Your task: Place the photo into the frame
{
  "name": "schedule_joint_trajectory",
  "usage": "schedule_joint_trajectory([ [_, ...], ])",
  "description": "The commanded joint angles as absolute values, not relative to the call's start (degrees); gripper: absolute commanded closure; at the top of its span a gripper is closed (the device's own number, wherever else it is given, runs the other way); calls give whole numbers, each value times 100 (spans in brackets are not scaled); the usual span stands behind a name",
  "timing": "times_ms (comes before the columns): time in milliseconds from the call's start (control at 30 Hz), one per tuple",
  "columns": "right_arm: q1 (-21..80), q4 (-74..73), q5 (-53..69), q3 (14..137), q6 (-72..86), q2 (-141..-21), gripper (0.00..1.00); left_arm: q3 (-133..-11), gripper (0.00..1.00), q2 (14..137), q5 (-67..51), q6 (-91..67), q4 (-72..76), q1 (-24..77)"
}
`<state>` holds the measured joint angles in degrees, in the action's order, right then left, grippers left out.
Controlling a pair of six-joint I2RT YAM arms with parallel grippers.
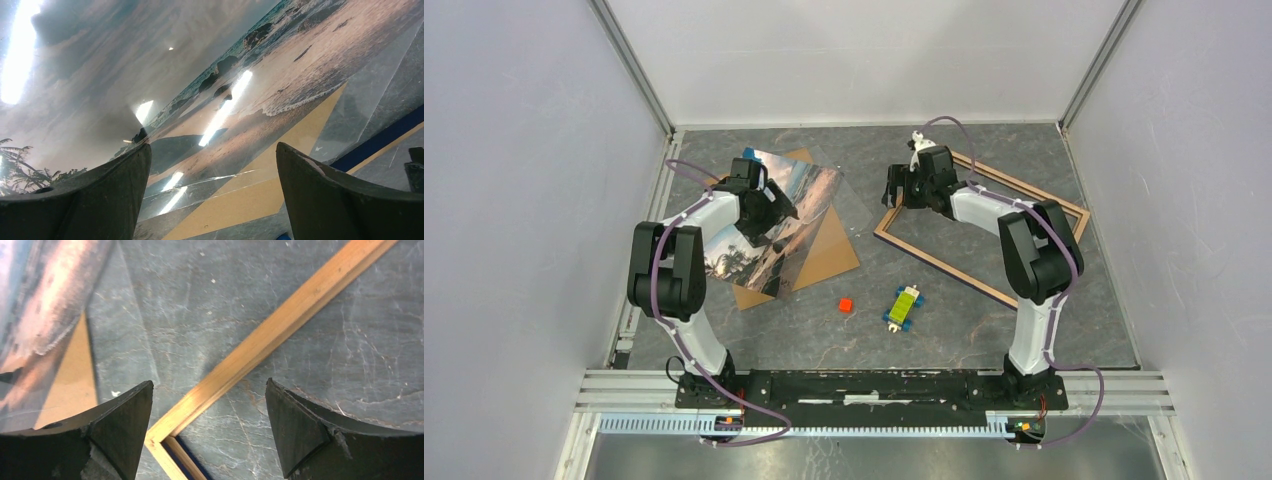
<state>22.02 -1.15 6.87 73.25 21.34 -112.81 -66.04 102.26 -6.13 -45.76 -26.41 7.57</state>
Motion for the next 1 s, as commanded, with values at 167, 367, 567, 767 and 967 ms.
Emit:
schedule_joint_trajectory([
  [167,2515,95,1738,8493,2728,-11951,14,-6480,0,10318,-646,-4921,-2497,612],
  [367,2615,-386,1612,8998,2923,-12368,18,-6426,0,10390,-646,-5002,-2494,582],
  [567,2685,-1256,1513,9693,2672,-12787,20,-6370,0,10360,-554,-5078,-2500,557],
  [767,2716,-1345,1792,9832,2631,-13014,20,-6357,0,10412,-618,-5095,-2472,546],
  [967,2755,-1191,2299,9854,2777,-13122,21,-6329,0,10462,-692,-5135,-2434,546],
])
